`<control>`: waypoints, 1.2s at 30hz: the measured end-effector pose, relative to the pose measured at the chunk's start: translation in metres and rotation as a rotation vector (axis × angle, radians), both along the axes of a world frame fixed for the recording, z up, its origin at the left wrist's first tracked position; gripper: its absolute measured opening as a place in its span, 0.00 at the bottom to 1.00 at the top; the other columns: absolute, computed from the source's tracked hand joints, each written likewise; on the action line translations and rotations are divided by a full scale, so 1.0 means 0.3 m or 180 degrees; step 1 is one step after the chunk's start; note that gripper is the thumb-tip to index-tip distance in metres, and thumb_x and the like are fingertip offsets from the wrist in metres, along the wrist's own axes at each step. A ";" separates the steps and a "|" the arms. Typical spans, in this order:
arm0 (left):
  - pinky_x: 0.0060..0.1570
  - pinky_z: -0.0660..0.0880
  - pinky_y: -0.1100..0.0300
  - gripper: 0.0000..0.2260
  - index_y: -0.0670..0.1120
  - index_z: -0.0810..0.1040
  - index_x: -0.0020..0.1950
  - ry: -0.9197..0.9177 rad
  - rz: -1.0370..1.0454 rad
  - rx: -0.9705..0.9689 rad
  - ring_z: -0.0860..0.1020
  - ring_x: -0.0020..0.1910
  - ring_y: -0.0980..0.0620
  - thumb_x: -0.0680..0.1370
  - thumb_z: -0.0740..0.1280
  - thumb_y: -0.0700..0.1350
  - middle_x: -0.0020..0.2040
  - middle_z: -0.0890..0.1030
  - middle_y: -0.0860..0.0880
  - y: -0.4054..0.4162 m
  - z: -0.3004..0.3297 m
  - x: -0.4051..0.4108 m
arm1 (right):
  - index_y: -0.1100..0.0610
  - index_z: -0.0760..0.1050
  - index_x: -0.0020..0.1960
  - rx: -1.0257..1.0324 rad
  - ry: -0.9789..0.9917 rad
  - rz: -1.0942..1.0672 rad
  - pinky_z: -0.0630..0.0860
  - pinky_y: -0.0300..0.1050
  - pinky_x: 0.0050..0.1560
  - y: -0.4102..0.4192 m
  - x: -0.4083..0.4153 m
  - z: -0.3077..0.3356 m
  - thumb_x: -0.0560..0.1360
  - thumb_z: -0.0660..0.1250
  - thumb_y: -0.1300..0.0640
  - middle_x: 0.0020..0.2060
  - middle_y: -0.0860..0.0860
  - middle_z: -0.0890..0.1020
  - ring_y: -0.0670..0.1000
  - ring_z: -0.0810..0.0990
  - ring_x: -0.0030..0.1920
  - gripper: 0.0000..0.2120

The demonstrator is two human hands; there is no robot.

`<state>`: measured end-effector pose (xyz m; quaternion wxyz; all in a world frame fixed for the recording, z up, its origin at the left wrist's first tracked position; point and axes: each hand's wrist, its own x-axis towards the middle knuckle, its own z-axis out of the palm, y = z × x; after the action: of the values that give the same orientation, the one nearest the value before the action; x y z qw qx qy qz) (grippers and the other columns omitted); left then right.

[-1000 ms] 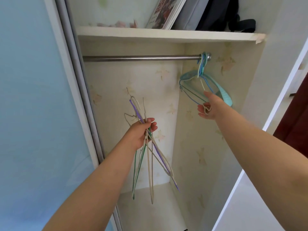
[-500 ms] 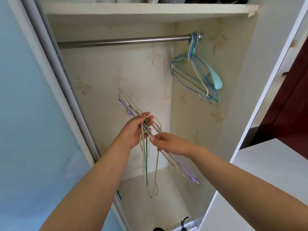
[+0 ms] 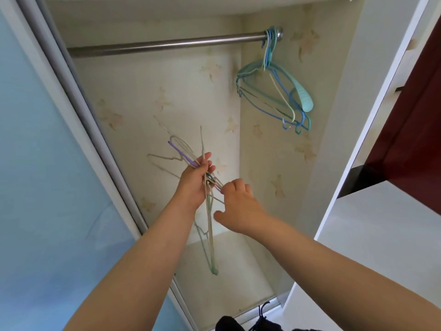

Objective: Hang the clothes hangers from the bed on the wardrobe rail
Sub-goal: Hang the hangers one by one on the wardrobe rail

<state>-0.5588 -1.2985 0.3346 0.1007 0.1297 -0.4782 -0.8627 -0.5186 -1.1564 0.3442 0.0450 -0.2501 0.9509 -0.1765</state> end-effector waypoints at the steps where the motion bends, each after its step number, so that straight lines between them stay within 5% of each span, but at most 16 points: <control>1: 0.39 0.70 0.61 0.10 0.50 0.79 0.54 -0.0013 0.0170 -0.0028 0.76 0.41 0.58 0.82 0.59 0.40 0.41 0.76 0.53 -0.008 -0.003 -0.007 | 0.57 0.65 0.66 0.0081 0.0070 -0.0077 0.71 0.53 0.61 0.015 -0.005 -0.011 0.74 0.62 0.48 0.62 0.54 0.64 0.57 0.64 0.64 0.24; 3: 0.38 0.68 0.62 0.10 0.50 0.79 0.52 -0.0044 0.0487 -0.0017 0.75 0.40 0.58 0.82 0.60 0.39 0.41 0.76 0.53 -0.024 -0.001 -0.018 | 0.57 0.73 0.59 -0.0110 -0.0182 -0.0121 0.72 0.51 0.58 0.042 -0.010 -0.028 0.78 0.58 0.43 0.58 0.55 0.69 0.56 0.70 0.60 0.20; 5: 0.40 0.67 0.61 0.09 0.52 0.79 0.50 -0.0154 0.0751 0.0002 0.76 0.40 0.59 0.81 0.62 0.40 0.41 0.77 0.53 -0.034 0.003 -0.028 | 0.63 0.75 0.50 -0.0514 -0.0815 -0.0023 0.74 0.50 0.53 0.058 -0.006 -0.037 0.78 0.55 0.36 0.53 0.61 0.76 0.59 0.77 0.51 0.29; 7: 0.40 0.67 0.60 0.07 0.52 0.80 0.50 -0.0246 0.0975 -0.0020 0.76 0.40 0.60 0.81 0.64 0.41 0.41 0.77 0.54 -0.032 0.003 -0.039 | 0.68 0.75 0.52 -0.0543 -0.1125 0.0224 0.74 0.52 0.56 0.056 0.011 -0.053 0.77 0.55 0.36 0.53 0.63 0.79 0.62 0.78 0.52 0.33; 12: 0.45 0.73 0.58 0.04 0.52 0.78 0.45 -0.0147 0.1198 0.0063 0.80 0.42 0.59 0.80 0.66 0.47 0.41 0.80 0.54 -0.011 -0.020 -0.050 | 0.53 0.70 0.45 -0.0882 -0.0667 -0.0391 0.76 0.46 0.44 0.083 -0.005 -0.107 0.82 0.47 0.44 0.37 0.50 0.83 0.53 0.82 0.38 0.18; 15: 0.46 0.74 0.56 0.06 0.52 0.77 0.44 -0.0152 0.1348 -0.0062 0.81 0.42 0.58 0.80 0.65 0.47 0.42 0.82 0.53 0.003 -0.056 -0.060 | 0.55 0.69 0.50 -0.0933 -0.0017 -0.0637 0.72 0.47 0.35 0.115 -0.016 -0.120 0.83 0.46 0.46 0.36 0.54 0.81 0.58 0.78 0.36 0.17; 19: 0.55 0.76 0.53 0.06 0.53 0.79 0.45 -0.0247 0.1512 -0.0218 0.82 0.46 0.57 0.79 0.65 0.43 0.43 0.84 0.54 -0.003 -0.099 -0.069 | 0.59 0.71 0.52 -0.1315 -0.0051 -0.0971 0.73 0.51 0.39 0.148 -0.033 -0.159 0.83 0.48 0.51 0.38 0.58 0.79 0.61 0.78 0.41 0.16; 24: 0.44 0.76 0.57 0.13 0.49 0.77 0.43 -0.0232 0.1593 0.0155 0.80 0.39 0.56 0.83 0.56 0.45 0.37 0.80 0.52 -0.024 -0.075 -0.071 | 0.58 0.73 0.49 -0.1445 -0.0465 -0.1420 0.79 0.57 0.43 0.249 -0.089 -0.223 0.81 0.50 0.53 0.33 0.52 0.75 0.60 0.78 0.39 0.15; 28: 0.30 0.68 0.62 0.14 0.49 0.73 0.40 -0.0267 0.1609 0.0540 0.67 0.25 0.56 0.82 0.53 0.44 0.30 0.68 0.53 -0.054 -0.057 -0.077 | 0.54 0.73 0.45 -0.1448 -0.0604 -0.1736 0.80 0.55 0.41 0.329 -0.109 -0.277 0.80 0.50 0.53 0.33 0.50 0.74 0.57 0.76 0.37 0.14; 36: 0.24 0.59 0.64 0.09 0.49 0.77 0.42 -0.0553 0.1244 0.0278 0.60 0.22 0.56 0.80 0.59 0.44 0.27 0.63 0.53 -0.103 -0.074 -0.031 | 0.50 0.73 0.49 -0.1079 -0.0350 -0.2044 0.68 0.44 0.34 0.454 -0.111 -0.389 0.82 0.50 0.49 0.34 0.51 0.76 0.55 0.75 0.36 0.14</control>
<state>-0.5681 -1.3296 0.3124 0.2187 0.2980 -0.4131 -0.8323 -0.5519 -1.0203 0.2275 -0.0038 0.0672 0.9344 -0.3499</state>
